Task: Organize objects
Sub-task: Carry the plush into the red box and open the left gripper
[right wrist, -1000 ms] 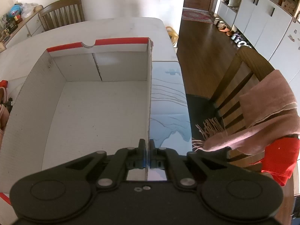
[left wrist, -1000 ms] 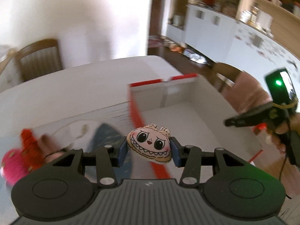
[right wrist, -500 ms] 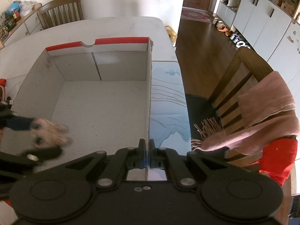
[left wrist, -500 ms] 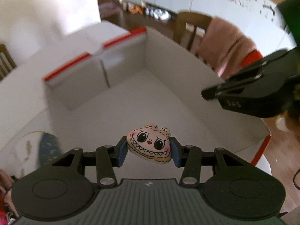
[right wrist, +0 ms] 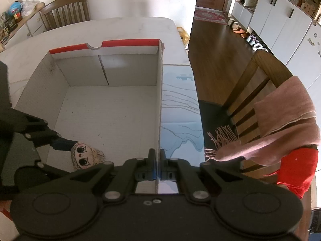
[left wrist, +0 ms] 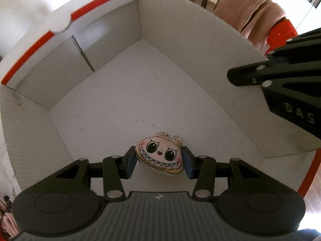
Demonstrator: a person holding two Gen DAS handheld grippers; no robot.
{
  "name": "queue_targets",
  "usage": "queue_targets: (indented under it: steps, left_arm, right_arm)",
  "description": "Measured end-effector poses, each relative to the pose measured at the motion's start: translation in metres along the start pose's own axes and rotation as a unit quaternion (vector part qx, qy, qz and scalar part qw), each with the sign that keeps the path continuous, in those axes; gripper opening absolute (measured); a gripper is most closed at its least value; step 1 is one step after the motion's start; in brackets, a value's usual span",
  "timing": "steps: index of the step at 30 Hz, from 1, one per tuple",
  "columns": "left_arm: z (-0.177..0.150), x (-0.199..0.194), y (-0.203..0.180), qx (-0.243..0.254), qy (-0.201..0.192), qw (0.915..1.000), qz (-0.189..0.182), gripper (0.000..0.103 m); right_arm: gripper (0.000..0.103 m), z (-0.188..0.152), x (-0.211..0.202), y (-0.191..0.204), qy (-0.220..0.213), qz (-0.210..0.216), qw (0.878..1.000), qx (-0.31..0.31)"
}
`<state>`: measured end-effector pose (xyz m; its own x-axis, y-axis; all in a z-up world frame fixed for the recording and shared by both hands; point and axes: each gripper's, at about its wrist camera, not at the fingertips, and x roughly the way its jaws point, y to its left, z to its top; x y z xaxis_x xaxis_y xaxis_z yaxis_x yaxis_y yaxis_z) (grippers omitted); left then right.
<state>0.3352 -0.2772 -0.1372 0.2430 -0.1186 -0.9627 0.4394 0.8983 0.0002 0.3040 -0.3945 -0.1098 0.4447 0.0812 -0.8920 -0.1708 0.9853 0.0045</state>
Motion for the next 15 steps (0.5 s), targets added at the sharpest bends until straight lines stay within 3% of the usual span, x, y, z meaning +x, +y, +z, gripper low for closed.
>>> queue_targets:
  steps: [7,8,10,15]
  left_arm:
    - [-0.007,0.002,0.006,-0.020,0.015,0.9996,-0.016,0.049]
    - [-0.004,0.002,0.007,-0.022,0.018,0.9994,-0.019,0.051]
    - [-0.007,0.001,0.007,-0.025,0.021,0.9991,-0.027,0.064]
    - [-0.016,-0.014,0.005,-0.020,0.001,0.9994,-0.029,0.069]
  right_arm:
    - [0.001,0.001,0.000,0.000,0.002,0.000,1.000,0.000]
    - [0.001,0.001,0.000,0.000,0.002,0.001,1.000,0.001]
    - [0.001,0.002,0.000,0.000,0.002,0.000,1.000,0.001]
    - [0.001,0.001,0.000,0.000,0.003,0.001,1.000,0.002]
